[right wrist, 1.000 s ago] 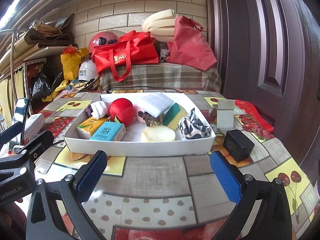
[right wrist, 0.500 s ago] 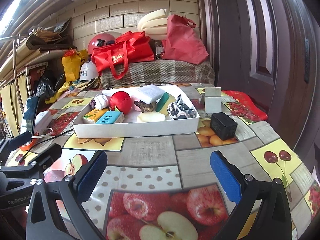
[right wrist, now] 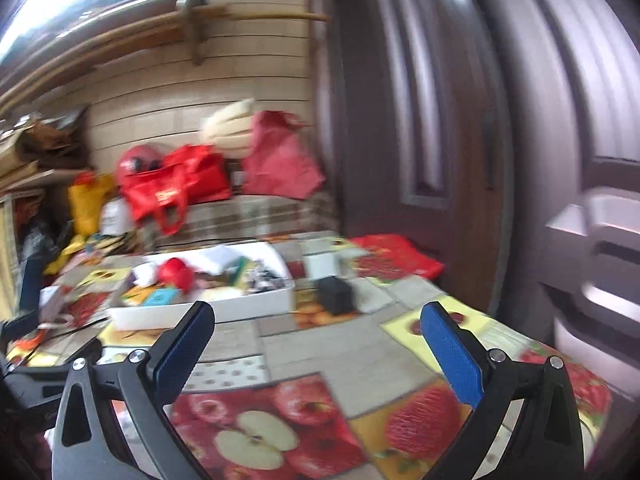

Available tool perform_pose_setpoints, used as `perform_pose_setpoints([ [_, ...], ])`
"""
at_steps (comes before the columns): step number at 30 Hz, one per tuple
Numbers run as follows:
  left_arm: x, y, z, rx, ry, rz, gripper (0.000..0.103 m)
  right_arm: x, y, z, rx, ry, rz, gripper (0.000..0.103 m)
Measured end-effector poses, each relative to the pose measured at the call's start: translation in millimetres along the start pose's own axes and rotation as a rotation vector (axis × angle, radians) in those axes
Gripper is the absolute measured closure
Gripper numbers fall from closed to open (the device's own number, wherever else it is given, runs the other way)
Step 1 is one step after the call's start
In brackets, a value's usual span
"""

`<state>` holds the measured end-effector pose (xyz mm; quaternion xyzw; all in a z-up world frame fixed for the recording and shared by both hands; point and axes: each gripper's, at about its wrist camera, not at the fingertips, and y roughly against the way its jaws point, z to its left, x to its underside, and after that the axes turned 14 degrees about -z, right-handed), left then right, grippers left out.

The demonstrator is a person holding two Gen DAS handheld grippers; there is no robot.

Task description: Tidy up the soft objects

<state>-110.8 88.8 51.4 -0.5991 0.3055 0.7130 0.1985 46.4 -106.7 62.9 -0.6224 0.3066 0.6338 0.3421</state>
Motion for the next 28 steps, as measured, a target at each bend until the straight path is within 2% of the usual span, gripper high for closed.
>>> perform_pose_setpoints([
  [3,2,-6,2,0.004,0.019,0.044,0.000,8,-24,-10,0.013,-0.020,0.125,0.000],
  [6,3,-8,2,-0.001,0.024,0.061,0.000,12,-32,-16,0.017,-0.051,0.176,0.000],
  [11,4,-8,2,0.000,0.022,0.062,0.000,15,-26,-15,-0.015,-0.054,0.181,0.000],
  [21,7,-9,2,0.009,0.024,0.069,0.000,12,-20,-2,-0.016,0.018,0.151,0.000],
  [28,8,-10,0,0.027,0.018,0.061,0.000,11,-21,-1,-0.018,0.016,0.148,0.000],
])
